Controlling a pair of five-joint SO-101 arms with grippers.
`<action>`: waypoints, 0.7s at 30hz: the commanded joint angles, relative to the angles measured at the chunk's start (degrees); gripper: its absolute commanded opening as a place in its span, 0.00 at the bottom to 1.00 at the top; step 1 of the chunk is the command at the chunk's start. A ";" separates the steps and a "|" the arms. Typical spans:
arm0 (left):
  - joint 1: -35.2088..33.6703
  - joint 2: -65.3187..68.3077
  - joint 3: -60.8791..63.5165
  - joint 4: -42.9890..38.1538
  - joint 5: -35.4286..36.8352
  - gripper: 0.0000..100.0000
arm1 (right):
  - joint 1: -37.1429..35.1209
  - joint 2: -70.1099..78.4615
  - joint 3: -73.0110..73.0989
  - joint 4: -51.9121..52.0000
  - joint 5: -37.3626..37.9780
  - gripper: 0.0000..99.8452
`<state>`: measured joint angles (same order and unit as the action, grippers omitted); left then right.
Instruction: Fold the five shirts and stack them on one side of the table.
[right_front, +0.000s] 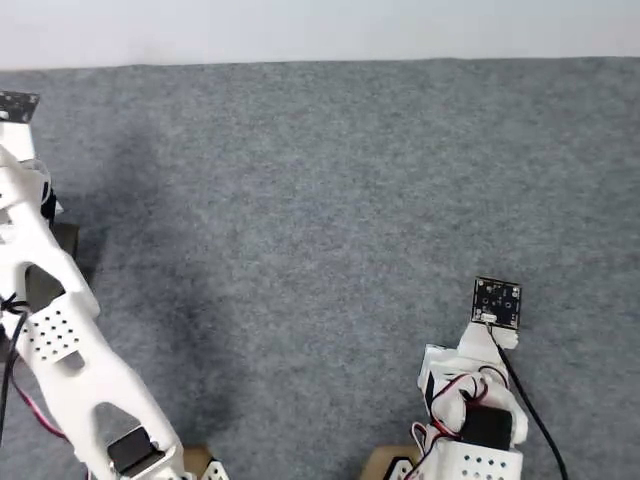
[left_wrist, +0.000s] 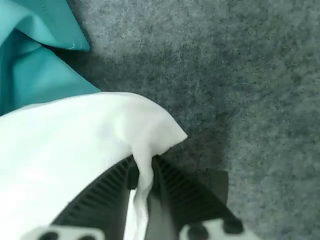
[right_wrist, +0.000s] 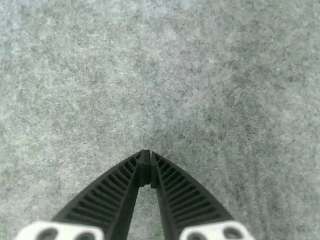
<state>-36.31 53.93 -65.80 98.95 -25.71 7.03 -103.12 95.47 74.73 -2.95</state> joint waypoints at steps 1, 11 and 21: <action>0.35 -0.88 -2.42 1.58 0.26 0.01 | 0.40 -0.84 0.97 0.04 0.35 0.01; -1.76 -0.44 2.42 1.49 -4.22 0.17 | 0.40 -0.84 0.97 0.04 0.35 0.01; -1.58 1.85 1.98 -1.05 -4.48 0.12 | 0.40 -0.84 0.97 0.04 0.35 0.01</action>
<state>-37.71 55.52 -63.08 98.95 -29.85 7.03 -103.12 95.47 74.73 -2.95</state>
